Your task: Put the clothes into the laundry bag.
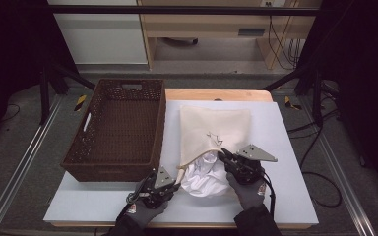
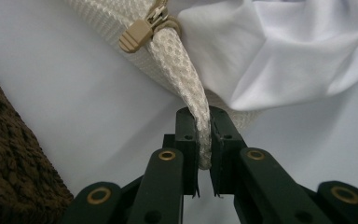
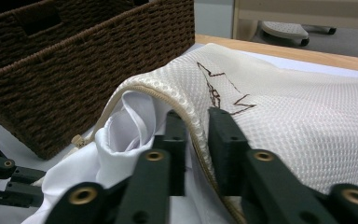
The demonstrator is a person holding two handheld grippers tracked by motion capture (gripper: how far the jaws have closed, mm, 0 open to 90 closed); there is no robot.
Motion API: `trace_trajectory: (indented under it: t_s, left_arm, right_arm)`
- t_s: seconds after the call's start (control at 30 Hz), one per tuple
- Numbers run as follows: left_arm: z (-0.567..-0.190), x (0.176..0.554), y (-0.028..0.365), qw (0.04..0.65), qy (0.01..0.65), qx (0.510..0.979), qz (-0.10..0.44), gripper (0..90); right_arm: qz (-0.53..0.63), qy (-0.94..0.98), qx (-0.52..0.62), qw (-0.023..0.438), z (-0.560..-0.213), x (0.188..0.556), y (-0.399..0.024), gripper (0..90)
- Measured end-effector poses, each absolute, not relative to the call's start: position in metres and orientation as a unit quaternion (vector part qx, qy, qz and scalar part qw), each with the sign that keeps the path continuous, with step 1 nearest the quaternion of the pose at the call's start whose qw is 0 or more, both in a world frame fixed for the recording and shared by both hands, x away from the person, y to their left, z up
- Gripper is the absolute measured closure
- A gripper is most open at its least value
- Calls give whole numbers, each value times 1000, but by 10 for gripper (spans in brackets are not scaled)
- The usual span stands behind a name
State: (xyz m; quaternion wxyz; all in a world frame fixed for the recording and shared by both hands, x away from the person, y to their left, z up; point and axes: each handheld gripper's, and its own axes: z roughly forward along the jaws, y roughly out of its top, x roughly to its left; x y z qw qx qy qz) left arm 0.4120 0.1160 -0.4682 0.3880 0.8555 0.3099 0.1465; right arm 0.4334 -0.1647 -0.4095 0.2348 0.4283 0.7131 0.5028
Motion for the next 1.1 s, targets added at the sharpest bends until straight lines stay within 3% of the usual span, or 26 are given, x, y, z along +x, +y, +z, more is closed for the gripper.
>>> trace_trajectory:
  t_s: [0.2, 0.37, 0.6, 0.77, 0.87, 0.93, 1.1]
  left_arm:
    - [-471, 413, 117, 386, 309, 856, 152, 835]
    - [-479, 415, 115, 379, 315, 857, 148, 838]
    - [-482, 415, 115, 380, 317, 857, 145, 837]
    - [-482, 415, 116, 385, 317, 855, 141, 837]
    - [-482, 416, 116, 386, 317, 855, 139, 838]
    - [-482, 416, 116, 386, 318, 855, 136, 842]
    - [-481, 415, 116, 383, 315, 858, 137, 850]
  right_arm:
    - [502, 714, 421, 246, -402, 423, -167, 542]
    - [502, 715, 412, 259, -395, 403, -171, 457]
    - [497, 735, 398, 233, -398, 381, -165, 423]
    - [457, 761, 412, 207, -424, 382, -151, 419]
    - [430, 773, 417, 209, -436, 386, -146, 443]
    - [418, 775, 427, 207, -440, 389, -144, 509]
    - [382, 781, 451, 202, -454, 400, -140, 789]
